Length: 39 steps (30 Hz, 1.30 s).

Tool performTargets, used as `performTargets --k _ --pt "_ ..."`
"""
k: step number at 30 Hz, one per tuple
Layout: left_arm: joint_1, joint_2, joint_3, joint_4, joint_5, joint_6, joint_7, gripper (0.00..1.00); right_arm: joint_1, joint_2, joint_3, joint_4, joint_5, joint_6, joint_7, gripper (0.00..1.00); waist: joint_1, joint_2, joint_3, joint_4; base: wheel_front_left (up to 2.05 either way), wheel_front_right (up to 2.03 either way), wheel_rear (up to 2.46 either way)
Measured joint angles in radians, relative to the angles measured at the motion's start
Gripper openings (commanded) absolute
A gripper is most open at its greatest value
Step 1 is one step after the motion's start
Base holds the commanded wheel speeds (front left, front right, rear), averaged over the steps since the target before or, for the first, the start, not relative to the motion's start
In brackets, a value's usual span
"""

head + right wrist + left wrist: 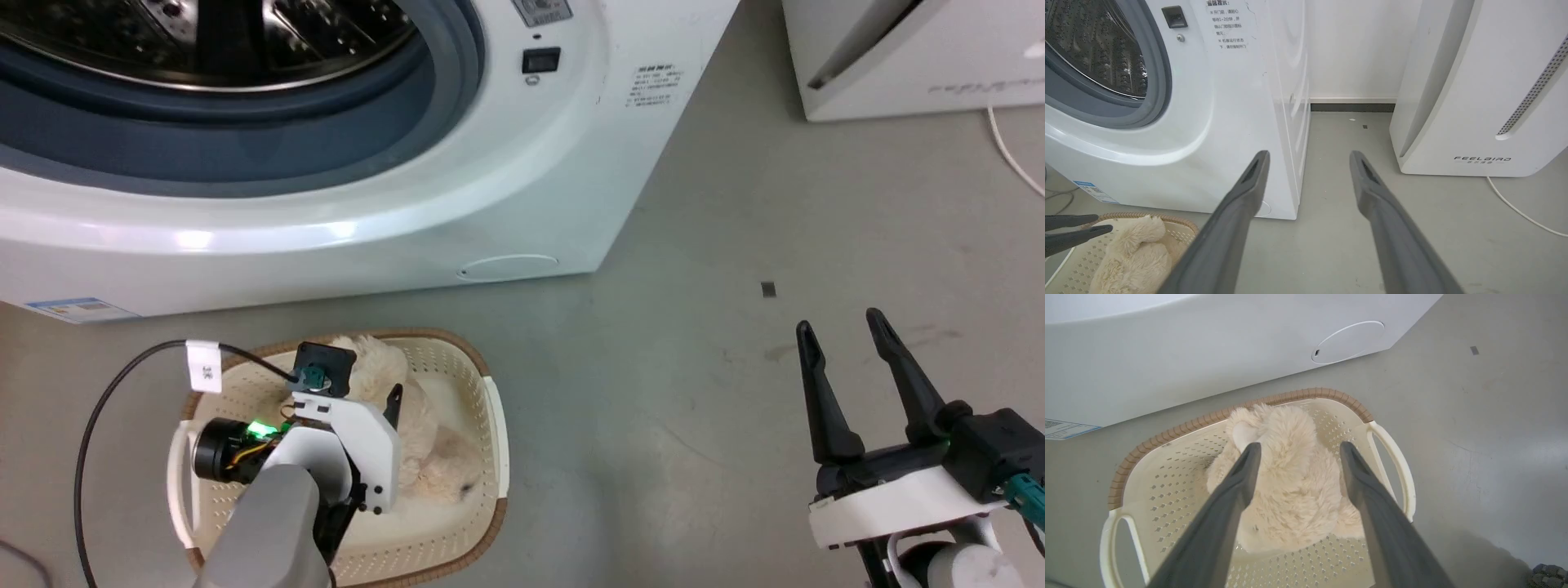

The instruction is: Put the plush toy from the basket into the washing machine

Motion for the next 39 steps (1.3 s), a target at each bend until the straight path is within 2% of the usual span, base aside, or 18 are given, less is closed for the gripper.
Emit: performTargets --k 11,20,33,34,35,36,39 --pt "-0.108 0.038 -0.049 0.160 -0.001 -0.004 0.021 1.00 -0.025 0.000 0.007 -0.007 0.040 0.000 -0.021 1.00 0.0000 0.0000 0.095 -0.036 0.00 0.00 0.00" --pt "-0.188 0.063 -0.070 0.279 -0.018 0.055 0.028 1.00 -0.046 0.000 0.023 -0.013 0.055 0.000 -0.040 1.00 -0.0001 0.0000 0.172 -0.056 0.00 0.00 0.00" --pt "-0.298 0.079 -0.092 0.423 -0.066 0.058 0.051 1.00 -0.076 0.000 0.036 -0.020 0.077 0.000 -0.067 1.00 -0.0001 0.0000 0.281 -0.079 0.00 0.00 0.00" --pt "-0.301 0.080 -0.093 0.434 -0.072 0.058 0.060 0.62 -0.077 0.000 0.036 -0.021 0.077 0.000 -0.070 1.00 -0.0001 0.0000 0.288 -0.080 0.00 0.00 0.00" --pt "-0.303 0.080 -0.095 0.445 -0.079 0.057 0.068 0.06 -0.079 0.000 0.036 -0.021 0.078 0.000 -0.070 1.00 -0.0001 0.0000 0.295 -0.081 0.00 0.00 0.00" --pt "-0.304 0.081 -0.097 0.458 -0.085 0.057 0.072 0.00 -0.083 0.000 0.036 -0.020 0.081 0.000 -0.071 1.00 -0.0001 0.0000 0.301 -0.082 0.00 0.00 0.00" --pt "-0.314 0.084 -0.107 0.492 -0.098 0.048 0.077 0.00 -0.094 0.000 0.037 -0.019 0.084 0.000 -0.080 1.00 -0.0001 0.0000 0.312 -0.084 0.00 0.00 0.00"
